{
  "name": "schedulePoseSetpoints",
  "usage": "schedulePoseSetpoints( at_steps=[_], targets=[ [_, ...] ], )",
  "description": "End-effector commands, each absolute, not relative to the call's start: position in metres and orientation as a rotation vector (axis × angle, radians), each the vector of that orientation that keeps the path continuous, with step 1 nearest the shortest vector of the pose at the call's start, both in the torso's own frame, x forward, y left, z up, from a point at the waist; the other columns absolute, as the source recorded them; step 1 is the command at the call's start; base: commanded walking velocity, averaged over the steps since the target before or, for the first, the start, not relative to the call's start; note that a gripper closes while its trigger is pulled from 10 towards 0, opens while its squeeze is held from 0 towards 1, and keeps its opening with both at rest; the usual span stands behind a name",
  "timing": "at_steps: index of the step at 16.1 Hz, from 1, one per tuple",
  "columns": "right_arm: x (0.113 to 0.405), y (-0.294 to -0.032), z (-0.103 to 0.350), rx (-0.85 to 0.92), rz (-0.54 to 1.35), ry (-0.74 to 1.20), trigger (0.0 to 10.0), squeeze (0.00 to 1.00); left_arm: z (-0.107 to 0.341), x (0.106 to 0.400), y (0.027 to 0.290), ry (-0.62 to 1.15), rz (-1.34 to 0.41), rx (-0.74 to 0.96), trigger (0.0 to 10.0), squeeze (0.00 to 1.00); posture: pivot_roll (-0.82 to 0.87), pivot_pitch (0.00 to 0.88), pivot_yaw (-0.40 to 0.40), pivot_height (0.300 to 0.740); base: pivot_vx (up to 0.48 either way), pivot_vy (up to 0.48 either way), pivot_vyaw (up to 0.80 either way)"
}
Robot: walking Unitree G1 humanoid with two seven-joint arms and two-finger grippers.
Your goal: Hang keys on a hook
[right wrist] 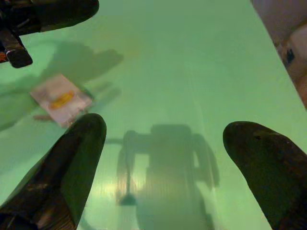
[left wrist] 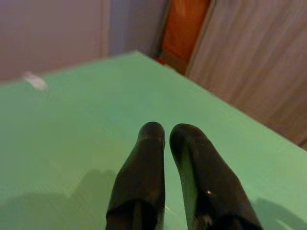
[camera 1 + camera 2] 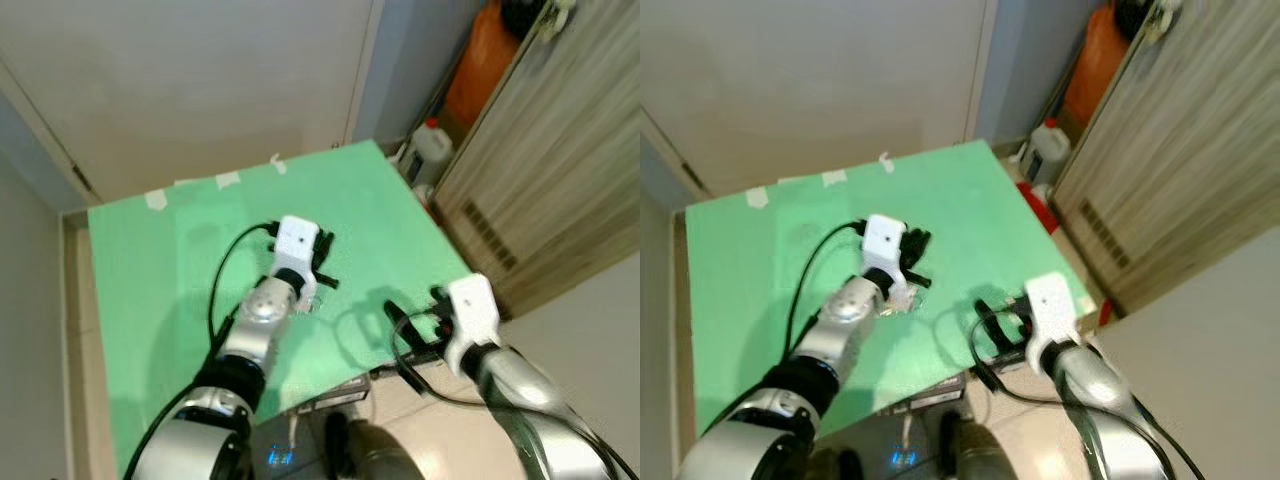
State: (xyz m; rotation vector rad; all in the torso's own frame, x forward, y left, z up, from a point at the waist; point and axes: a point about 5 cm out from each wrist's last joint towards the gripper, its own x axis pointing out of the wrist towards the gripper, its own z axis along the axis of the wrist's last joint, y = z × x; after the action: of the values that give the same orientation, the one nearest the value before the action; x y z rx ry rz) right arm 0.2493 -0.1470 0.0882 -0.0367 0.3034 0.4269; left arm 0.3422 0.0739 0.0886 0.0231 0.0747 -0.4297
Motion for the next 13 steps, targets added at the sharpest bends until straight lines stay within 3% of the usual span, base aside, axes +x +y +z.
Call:
schedulePoseSetpoints(
  at_steps=[1, 2, 3, 10, 13],
  targets=[
    [0.254, -0.144, 0.086, -0.036, 0.438, 0.299, 10.0, 0.0, 0.088, 0.341, 0.07, 0.082, -0.437, 0.051, 0.0, 0.0, -0.09, 0.043, -0.099, 0.732, 0.0, 0.0, 0.0],
    [0.262, -0.139, 0.088, -0.031, 0.448, 0.282, 10.0, 0.0, 0.087, 0.341, 0.072, 0.09, -0.426, 0.118, 3.0, 0.0, -0.08, 0.036, -0.103, 0.732, 0.0, 0.0, 0.0],
    [0.266, -0.136, 0.088, -0.03, 0.455, 0.275, 10.0, 0.0, 0.083, 0.338, 0.07, 0.099, -0.449, 0.153, 10.0, 0.0, -0.07, 0.027, -0.107, 0.732, 0.0, 0.0, 0.0],
    [0.279, -0.132, 0.084, -0.037, 0.465, 0.25, 10.0, 0.0, 0.072, 0.328, 0.065, 0.111, -0.403, 0.157, 10.0, 0.0, -0.07, 0.008, -0.101, 0.732, 0.0, 0.0, 0.0],
    [0.281, -0.132, 0.082, -0.04, 0.466, 0.244, 10.0, 0.0, 0.079, 0.33, 0.061, 0.072, -0.396, 0.178, 10.0, 0.0, -0.07, 0.004, -0.097, 0.732, 0.35, -0.324, 0.0]
  ],
)
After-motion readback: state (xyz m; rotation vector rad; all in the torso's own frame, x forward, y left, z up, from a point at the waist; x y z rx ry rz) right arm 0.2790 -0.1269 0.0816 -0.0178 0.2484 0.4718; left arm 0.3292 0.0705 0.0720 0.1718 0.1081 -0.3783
